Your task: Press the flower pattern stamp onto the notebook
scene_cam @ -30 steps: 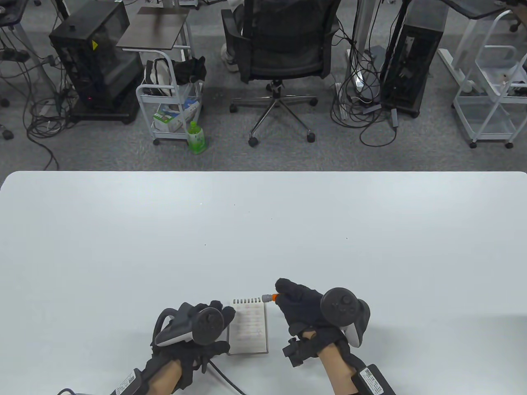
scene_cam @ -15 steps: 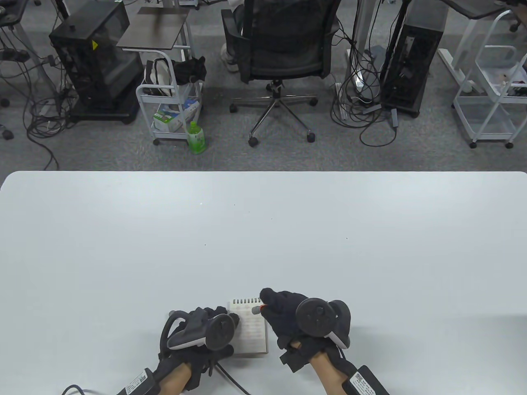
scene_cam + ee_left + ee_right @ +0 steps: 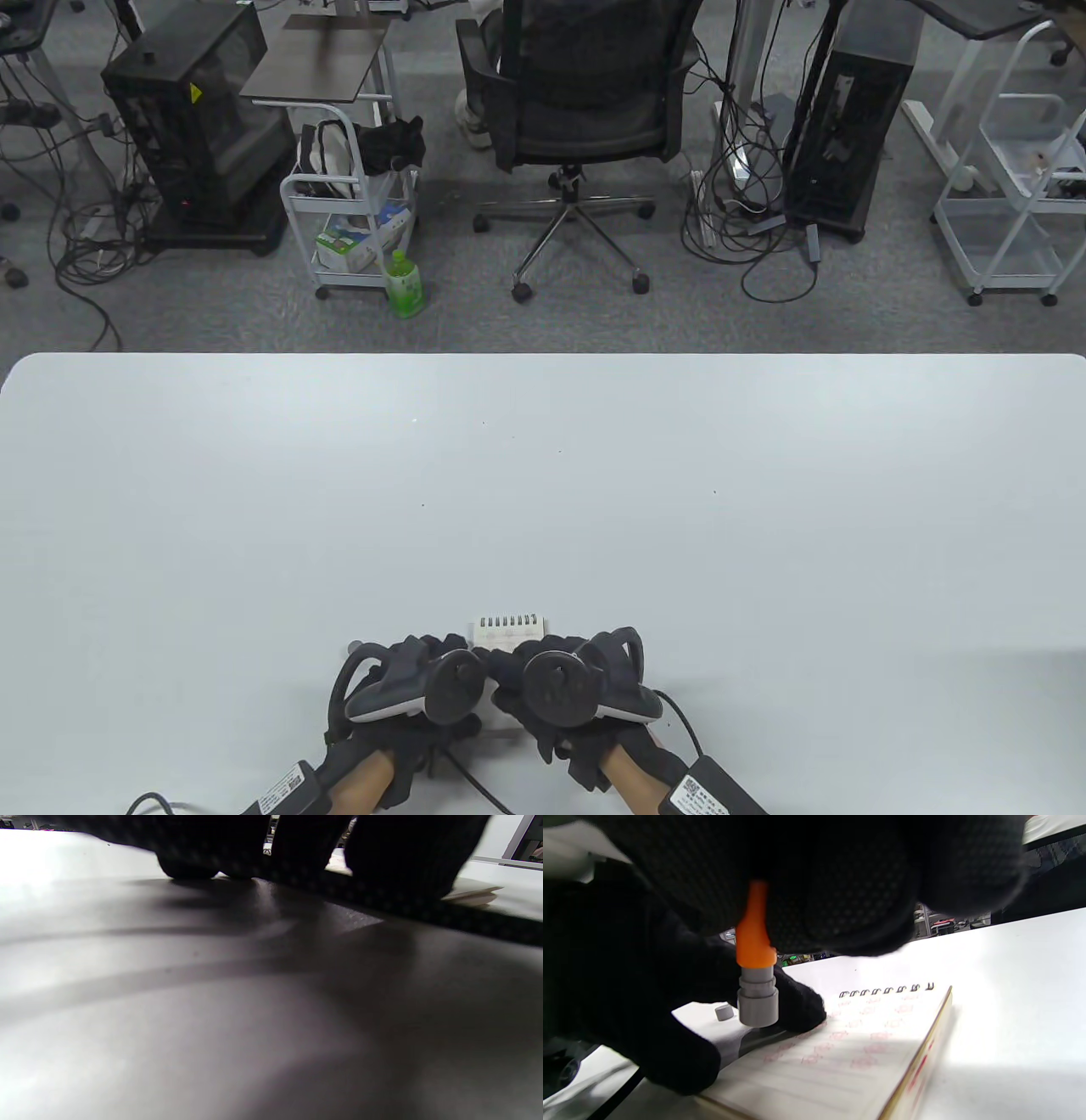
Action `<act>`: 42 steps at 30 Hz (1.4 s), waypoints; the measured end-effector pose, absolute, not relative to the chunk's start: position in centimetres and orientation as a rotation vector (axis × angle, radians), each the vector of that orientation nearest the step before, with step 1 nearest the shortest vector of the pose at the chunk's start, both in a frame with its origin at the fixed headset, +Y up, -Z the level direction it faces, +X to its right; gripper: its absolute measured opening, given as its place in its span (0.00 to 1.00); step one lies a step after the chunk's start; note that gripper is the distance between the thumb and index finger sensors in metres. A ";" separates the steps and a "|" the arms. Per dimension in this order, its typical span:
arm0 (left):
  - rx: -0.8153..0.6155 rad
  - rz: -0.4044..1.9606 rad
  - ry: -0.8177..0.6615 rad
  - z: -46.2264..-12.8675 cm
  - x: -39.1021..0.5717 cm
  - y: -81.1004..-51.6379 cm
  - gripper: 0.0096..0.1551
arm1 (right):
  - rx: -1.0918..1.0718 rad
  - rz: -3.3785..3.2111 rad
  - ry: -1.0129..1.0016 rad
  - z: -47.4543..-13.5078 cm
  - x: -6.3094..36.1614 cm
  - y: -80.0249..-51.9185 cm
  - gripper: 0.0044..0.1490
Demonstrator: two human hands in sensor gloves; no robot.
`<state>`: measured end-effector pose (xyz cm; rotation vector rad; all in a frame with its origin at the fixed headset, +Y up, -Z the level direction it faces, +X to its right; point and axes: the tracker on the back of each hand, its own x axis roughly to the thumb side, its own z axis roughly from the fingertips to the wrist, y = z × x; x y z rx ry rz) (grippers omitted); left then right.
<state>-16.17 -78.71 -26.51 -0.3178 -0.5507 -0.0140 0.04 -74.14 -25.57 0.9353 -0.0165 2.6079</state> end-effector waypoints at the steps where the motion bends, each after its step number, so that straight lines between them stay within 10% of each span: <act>1: -0.319 -0.014 -0.550 -26.5 -16.2 -78.7 0.45 | 0.938 2.608 -0.011 -25.6 0.0 -74.2 0.28; 42: -0.336 0.002 -0.541 -26.5 -16.1 -78.9 0.45 | 1.011 2.668 -0.001 -24.8 -2.8 -75.9 0.28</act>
